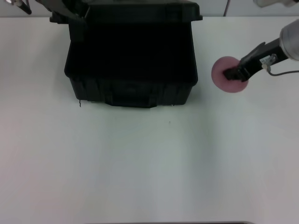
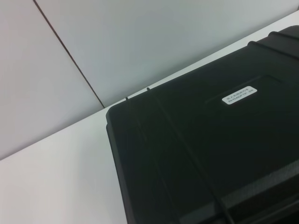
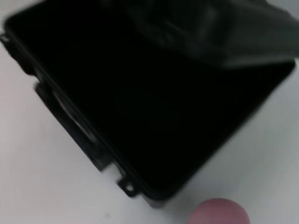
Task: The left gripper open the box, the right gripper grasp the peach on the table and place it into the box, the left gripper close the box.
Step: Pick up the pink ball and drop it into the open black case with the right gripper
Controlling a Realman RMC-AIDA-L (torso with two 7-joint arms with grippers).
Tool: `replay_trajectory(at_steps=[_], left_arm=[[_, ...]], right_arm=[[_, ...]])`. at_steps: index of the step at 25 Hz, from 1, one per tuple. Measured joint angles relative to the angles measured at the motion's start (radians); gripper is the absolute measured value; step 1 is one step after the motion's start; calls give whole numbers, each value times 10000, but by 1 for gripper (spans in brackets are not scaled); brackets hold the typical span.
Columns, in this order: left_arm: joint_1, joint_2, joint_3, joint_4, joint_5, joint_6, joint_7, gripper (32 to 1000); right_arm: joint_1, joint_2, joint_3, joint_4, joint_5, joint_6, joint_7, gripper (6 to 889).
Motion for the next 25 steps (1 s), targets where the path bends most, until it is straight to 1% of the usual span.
replay_trajectory(at_steps=[5,10,13,18,20,23,25], left_arm=[[0,0,0,-1,8,8,0,520],[13,-10,0,-1,15,40,0,520],[15,-12,0,-1,15,40,0,521],[15,-15,11,-1,16,64,-1,521],[16,-16,15,-1,17,75,-1,522],[16,-16,27,-14,17,86,-1,522],[16,-16,30,-22,17,94,-1,522]], right_arm=[[-113,-11,-102,-468,675,225,-501,106],[-146,-1,-193,-582,1312,296,-1117,104],[-147,1,-406,-661,1486,256,-1363,104],[-157,33,-546,-651,1555,-119,-1776,103],[-169,40,-710,-611,1559,-392,-1928,102],[-233,53,-1194,-614,1565,-873,-2103,101],[-259,55,-1417,-625,1570,-1114,-2184,101]])
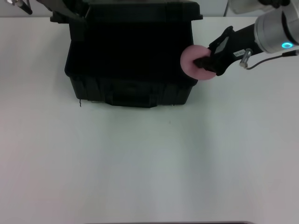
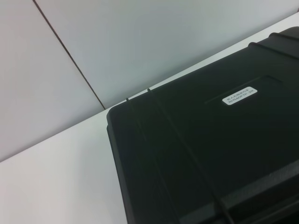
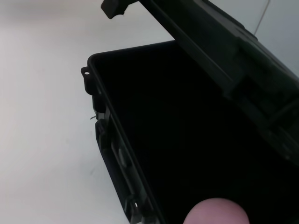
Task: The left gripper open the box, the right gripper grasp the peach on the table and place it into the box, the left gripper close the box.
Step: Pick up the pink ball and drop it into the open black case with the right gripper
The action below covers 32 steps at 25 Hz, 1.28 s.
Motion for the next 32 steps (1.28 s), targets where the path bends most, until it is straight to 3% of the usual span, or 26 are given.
replay_trajectory(at_steps=[11,32], left_arm=[[0,0,16,-9,0,14,0,524],[-58,1,-13,-98,-2,98,86,526]], right_arm=[[-246,-10,-1490,237,647,-1555,-575,101],[-140,-24,-3077,1057,628,-3992,-691,102]])
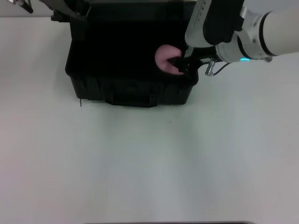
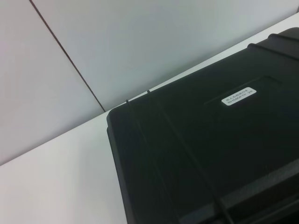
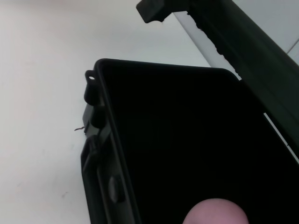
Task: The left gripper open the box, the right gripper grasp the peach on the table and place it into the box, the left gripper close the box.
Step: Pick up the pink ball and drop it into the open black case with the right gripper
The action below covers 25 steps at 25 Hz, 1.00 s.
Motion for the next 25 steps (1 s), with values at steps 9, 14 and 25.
replay_trajectory(at_steps=[9,14,25], left_arm=[[5,-9,-8,-2,-17,26,14,527],[15,-12,34,-10,-44,26,15,528],[12,-17,43,-210,-79,28,22,529]], right_arm=[[192,-6,-325,418,-45,-759,-7,102],[327,-1,-434,676,-53,-993,-7,102],[336,10,-452,687,-53,-1045,37,109]])
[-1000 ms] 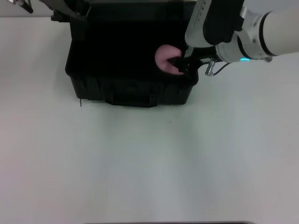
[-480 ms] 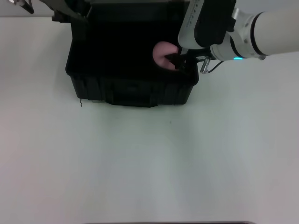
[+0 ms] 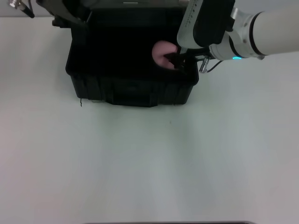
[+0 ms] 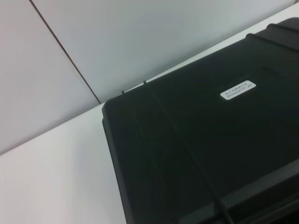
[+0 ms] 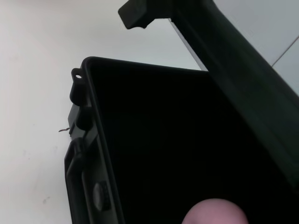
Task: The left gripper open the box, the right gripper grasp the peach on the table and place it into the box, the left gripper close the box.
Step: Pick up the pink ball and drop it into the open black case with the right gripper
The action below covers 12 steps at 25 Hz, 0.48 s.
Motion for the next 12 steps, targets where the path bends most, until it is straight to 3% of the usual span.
replay_trajectory(at_steps=[2,12], left_arm=[[-4,0,1,-45,-5,0,0,529],[-19,2,-30,-57,-13,0,1,530]], right_arm=[[0,0,-2,-2,0,0,9,110],[-16,-1,-2,-52,8,46,97,315]])
